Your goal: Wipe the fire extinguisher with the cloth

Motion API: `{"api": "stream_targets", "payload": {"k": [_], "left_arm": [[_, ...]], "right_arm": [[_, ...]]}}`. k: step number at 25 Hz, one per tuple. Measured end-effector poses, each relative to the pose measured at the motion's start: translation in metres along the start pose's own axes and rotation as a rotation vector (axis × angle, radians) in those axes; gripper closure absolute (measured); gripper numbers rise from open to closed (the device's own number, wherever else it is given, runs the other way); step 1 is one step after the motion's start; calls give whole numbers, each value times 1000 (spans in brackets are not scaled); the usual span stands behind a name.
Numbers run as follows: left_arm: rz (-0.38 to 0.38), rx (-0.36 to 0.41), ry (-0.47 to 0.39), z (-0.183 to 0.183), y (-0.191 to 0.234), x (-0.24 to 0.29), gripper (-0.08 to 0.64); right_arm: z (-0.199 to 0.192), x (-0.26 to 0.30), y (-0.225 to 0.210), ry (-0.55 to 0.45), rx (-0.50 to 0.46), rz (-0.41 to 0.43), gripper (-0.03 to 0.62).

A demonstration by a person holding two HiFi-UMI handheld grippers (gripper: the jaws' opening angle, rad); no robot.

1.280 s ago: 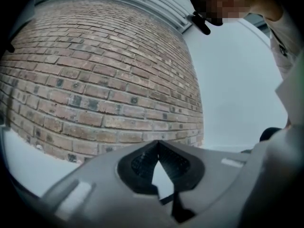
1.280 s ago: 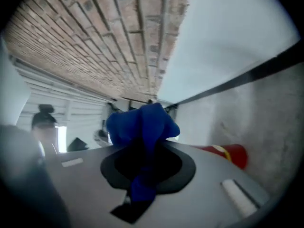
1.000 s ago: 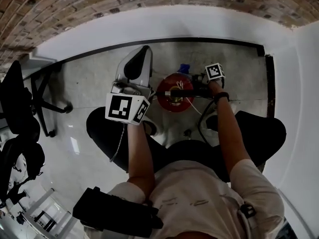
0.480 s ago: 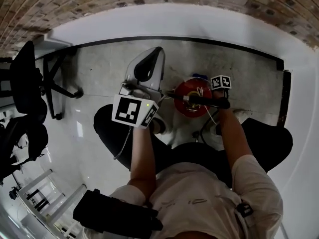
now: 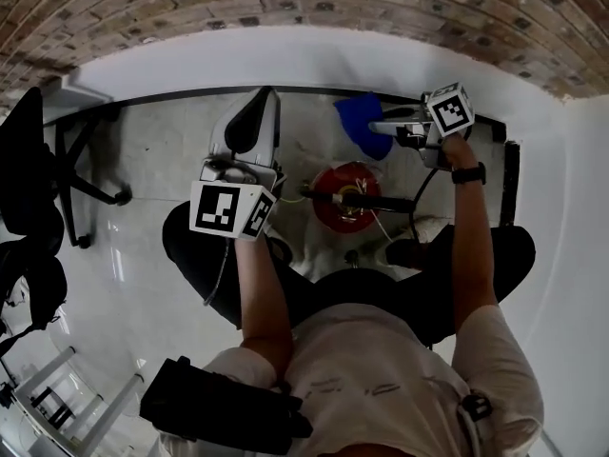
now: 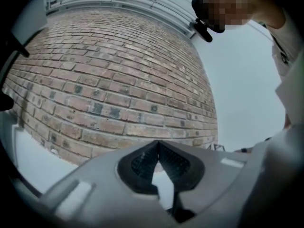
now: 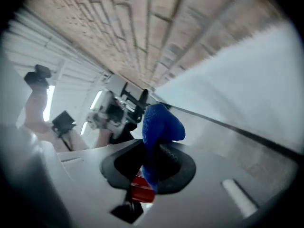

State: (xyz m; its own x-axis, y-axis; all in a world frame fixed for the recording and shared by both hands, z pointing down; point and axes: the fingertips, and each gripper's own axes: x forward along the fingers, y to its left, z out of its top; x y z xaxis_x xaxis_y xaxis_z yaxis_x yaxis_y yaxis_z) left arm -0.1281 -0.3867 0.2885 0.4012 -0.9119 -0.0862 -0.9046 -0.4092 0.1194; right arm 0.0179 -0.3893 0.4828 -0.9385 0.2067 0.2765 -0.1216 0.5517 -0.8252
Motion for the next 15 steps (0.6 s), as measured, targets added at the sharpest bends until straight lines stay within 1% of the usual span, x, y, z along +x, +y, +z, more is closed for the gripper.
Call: {"api": "stream_targets", "payload": {"k": [2, 3, 4, 5, 6, 7, 8, 9, 10, 11, 12, 13, 15], "left_arm": [[8, -17, -12, 1, 3, 0, 560], [5, -23, -17, 1, 2, 0, 560], [0, -28, -20, 1, 1, 0, 560], [-5, -31, -22, 1, 0, 0, 560], [-8, -34, -23, 1, 0, -1, 560], [-6, -37, -24, 1, 1, -2, 560], [-1, -40, -24, 1, 3, -3, 560], [6, -46, -26, 1, 5, -5, 560], [11, -54, -30, 2, 7, -5, 560], [13, -62, -35, 2, 8, -6, 560], [13, -67, -37, 2, 9, -6, 560], [12, -69, -37, 2, 9, -6, 560], [12, -67, -32, 0, 8, -7, 560]], "right_arm": [[35, -15, 74, 9, -117, 139, 532], [45, -19, 107, 19, -161, 215, 532], [49, -19, 133, 49, -202, 273, 532], [46, -15, 151, 105, -236, 305, 532], [36, -7, 162, 189, -259, 311, 534], [22, 2, 164, 291, -269, 293, 534], [6, 13, 157, 392, -267, 256, 534], [-8, 22, 143, 471, -248, 207, 534], [-16, 31, 126, 517, -210, 160, 532], [-20, 39, 111, 532, -161, 133, 534], [-20, 46, 101, 532, -111, 142, 532], [-20, 51, 97, 529, -72, 180, 532], [-19, 56, 95, 517, -23, 292, 529]]}}
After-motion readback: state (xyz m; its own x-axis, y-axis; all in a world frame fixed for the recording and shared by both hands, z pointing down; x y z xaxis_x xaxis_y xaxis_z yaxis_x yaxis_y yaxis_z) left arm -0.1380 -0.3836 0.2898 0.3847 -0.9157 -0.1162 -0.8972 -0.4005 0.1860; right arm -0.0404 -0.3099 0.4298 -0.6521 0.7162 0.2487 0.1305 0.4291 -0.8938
